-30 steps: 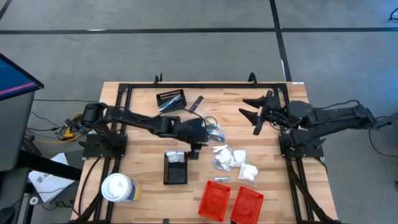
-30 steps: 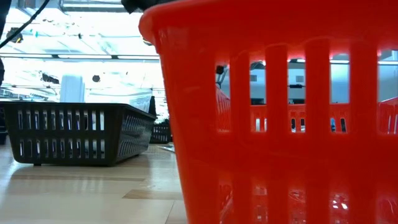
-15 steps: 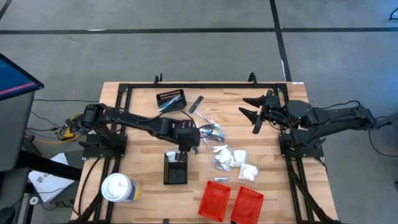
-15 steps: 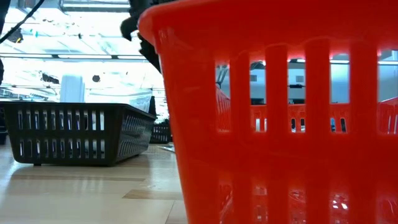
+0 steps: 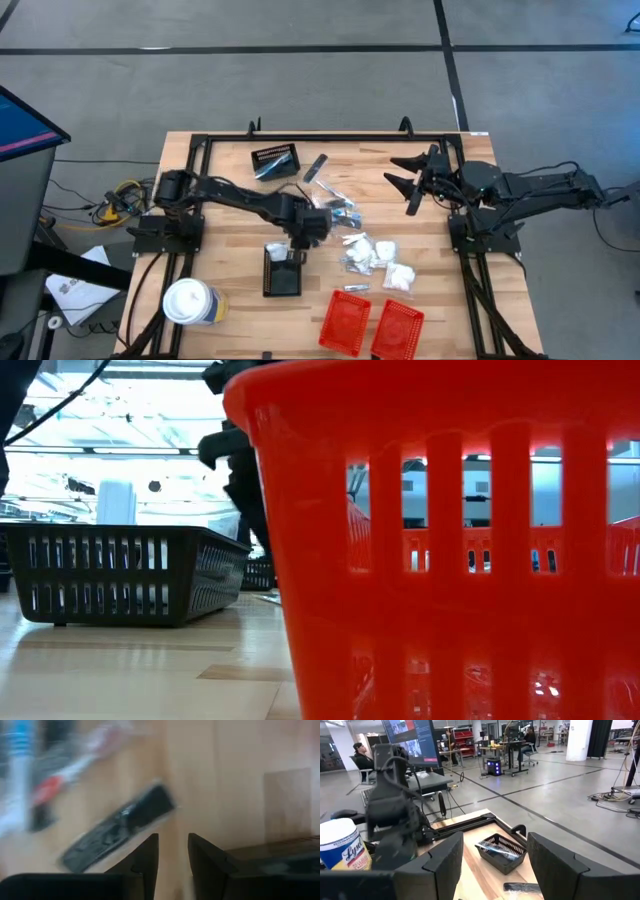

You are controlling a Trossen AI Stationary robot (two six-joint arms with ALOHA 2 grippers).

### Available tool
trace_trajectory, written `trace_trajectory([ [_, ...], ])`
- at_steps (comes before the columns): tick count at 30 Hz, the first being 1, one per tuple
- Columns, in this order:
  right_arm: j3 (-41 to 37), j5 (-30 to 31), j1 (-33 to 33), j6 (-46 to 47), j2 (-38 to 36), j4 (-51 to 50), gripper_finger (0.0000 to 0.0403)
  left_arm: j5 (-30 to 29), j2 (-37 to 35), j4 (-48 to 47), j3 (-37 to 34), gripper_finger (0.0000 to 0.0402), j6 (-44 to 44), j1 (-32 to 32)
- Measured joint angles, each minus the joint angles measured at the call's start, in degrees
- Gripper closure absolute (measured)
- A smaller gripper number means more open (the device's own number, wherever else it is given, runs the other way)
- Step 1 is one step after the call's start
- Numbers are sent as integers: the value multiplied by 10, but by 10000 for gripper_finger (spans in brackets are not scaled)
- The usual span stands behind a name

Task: Pick & Place Travel size toiletries
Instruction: Adjust the bottom black bin

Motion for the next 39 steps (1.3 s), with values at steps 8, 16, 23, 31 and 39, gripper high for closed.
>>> trace_trajectory([
  [8, 0, 0, 0, -2, 0, 0, 189, 6, 27, 0, 36, 302, -1, -54],
  [16, 0, 0, 0, -2, 0, 0, 189, 30, 27, -7, 33, 302, -22, -67],
  [23, 0, 0, 0, -2, 0, 0, 189, 30, 28, -41, 33, 302, -31, -71],
  [31, 0, 0, 0, -2, 0, -1, 189, 30, 27, -94, 25, 302, -63, -86],
  [39, 0, 0, 0, -2, 0, -1, 189, 7, 28, -108, -16, 302, -89, -83],
])
